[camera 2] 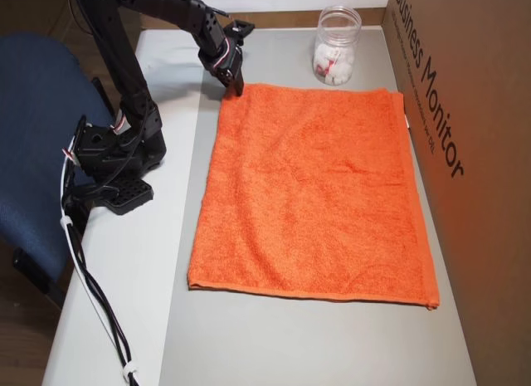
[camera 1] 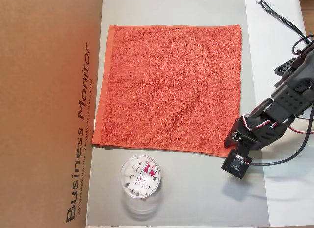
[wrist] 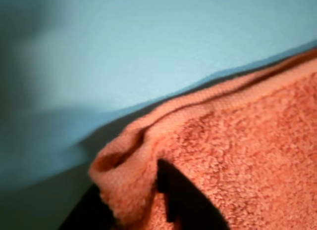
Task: Fold the blanket.
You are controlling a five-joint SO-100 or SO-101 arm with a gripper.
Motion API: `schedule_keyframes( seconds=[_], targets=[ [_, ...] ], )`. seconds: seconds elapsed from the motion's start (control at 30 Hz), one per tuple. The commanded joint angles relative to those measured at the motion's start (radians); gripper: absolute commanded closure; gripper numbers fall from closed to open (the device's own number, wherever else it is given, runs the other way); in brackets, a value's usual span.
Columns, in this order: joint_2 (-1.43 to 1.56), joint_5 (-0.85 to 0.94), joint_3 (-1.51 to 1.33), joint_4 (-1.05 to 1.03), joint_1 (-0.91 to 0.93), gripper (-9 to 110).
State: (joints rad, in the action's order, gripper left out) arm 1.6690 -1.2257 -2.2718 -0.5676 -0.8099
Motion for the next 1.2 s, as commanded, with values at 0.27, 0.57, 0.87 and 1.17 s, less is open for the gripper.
schedule_keyframes(
  seconds=[0.27, 0.57, 0.87, 1.17],
  targets=[
    [0.021, -0.014, -0.009, -0.017, -0.014, 102],
    [0.130, -0.212, -0.078, -0.017, -0.121, 102],
    [0.299, -0.290, -0.172, -0.018, -0.095, 102],
    [0.506, -0.293, -0.189, -0.112, -0.020, 102]
  ],
)
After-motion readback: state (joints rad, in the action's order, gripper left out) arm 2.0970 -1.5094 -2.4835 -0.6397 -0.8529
